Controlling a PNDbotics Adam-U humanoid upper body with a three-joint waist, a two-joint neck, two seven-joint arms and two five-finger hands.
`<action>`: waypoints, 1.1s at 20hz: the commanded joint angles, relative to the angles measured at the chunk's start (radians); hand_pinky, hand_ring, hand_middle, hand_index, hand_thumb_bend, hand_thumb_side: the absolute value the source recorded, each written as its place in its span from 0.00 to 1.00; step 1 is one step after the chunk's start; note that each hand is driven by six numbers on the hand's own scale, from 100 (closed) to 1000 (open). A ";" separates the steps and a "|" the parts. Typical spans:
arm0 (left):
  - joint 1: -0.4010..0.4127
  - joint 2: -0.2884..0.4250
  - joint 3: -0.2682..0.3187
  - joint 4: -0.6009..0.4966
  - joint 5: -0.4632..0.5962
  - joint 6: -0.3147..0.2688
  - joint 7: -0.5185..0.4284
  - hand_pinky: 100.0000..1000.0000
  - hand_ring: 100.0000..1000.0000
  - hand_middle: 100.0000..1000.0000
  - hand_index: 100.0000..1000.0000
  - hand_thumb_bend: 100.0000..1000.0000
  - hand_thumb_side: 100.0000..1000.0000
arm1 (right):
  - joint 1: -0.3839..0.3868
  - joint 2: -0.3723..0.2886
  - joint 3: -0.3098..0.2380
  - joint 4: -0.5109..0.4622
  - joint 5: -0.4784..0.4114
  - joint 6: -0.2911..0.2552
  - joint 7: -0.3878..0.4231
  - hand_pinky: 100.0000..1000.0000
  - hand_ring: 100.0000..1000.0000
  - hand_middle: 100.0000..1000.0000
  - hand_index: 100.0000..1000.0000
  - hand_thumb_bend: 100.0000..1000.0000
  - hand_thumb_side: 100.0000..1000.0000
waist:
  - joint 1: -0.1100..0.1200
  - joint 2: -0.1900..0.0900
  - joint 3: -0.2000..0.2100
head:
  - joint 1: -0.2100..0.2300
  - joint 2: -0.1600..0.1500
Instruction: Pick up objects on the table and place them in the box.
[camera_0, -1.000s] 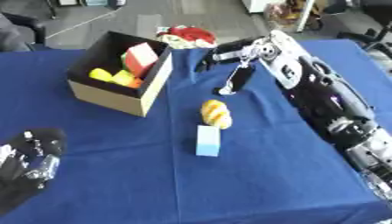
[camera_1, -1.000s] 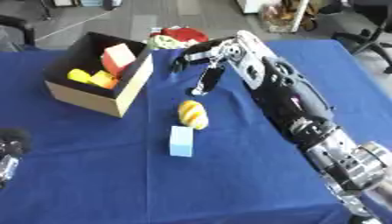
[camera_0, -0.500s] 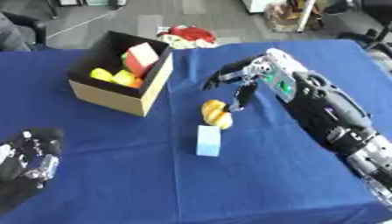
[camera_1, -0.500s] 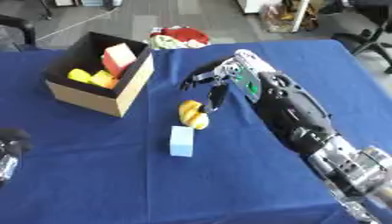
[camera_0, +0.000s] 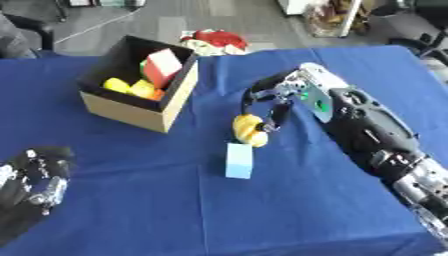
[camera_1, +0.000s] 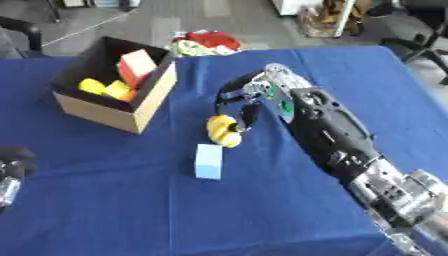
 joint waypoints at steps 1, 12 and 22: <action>-0.008 0.017 0.006 -0.011 0.001 -0.002 0.002 0.71 0.61 0.61 0.70 0.00 0.24 | -0.020 -0.012 -0.011 -0.041 -0.029 -0.071 0.028 0.86 0.79 0.72 0.37 0.03 0.00 | -0.007 -0.026 0.001 | 0.000 0.004; -0.006 0.008 0.000 -0.010 0.005 -0.002 -0.001 0.71 0.61 0.61 0.70 0.00 0.23 | -0.195 0.112 -0.177 -0.033 -0.025 0.087 -0.165 0.85 0.74 0.66 0.37 0.00 0.00 | 0.004 -0.031 0.020 | -0.003 0.004; -0.038 -0.001 -0.020 -0.016 0.014 -0.003 -0.021 0.71 0.61 0.61 0.70 0.00 0.23 | -0.299 0.296 -0.305 0.174 0.351 0.295 -0.619 0.83 0.71 0.64 0.47 0.04 0.00 | 0.016 0.008 0.118 | -0.070 -0.029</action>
